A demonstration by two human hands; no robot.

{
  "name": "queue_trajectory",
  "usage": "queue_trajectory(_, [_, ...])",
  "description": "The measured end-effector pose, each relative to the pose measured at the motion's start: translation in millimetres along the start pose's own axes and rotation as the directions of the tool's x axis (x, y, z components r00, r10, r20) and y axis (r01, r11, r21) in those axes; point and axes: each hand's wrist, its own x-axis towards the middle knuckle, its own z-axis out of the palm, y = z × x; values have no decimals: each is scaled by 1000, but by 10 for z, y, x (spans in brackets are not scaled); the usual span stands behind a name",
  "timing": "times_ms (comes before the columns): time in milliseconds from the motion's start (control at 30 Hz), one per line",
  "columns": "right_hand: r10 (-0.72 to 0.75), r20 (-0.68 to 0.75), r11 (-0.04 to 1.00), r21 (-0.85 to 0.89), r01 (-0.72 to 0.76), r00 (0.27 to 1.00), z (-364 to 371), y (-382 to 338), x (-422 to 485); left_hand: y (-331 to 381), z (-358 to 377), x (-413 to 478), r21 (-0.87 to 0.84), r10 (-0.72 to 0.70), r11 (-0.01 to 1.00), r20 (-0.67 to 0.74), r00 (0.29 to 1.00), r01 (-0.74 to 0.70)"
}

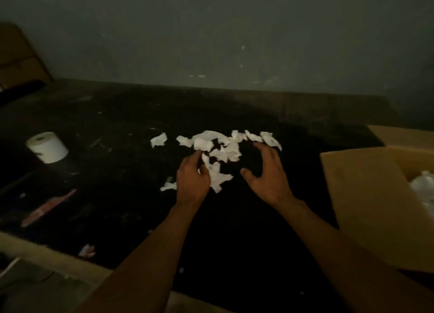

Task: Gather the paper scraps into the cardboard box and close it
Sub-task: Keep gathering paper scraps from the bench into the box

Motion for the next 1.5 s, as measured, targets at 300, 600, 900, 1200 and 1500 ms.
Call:
queue_trajectory(300, [185,111,982,-69,-178,976,1456,-205,-84,-1453,-432,272,43,-181,983,136,974,177])
queue_trajectory(600, [318,77,900,-337,-276,945,2311,-117,601,-1972,-95,715,75,-262,963,41,964,258])
queue_trajectory(900, [384,178,809,-538,-237,906,2805,229,1018,-2318,165,1355,101,-238,967,43,970,233])
queue_trajectory(1200, [73,-192,943,-306,-131,979,2791,620,1157,-2222,731,2030,15,-84,996,249,965,83])
queue_trajectory(1500, [29,-512,998,-38,-57,859,1956,352,1644,-1768,1445,2716,-81,412,899,492,767,-431])
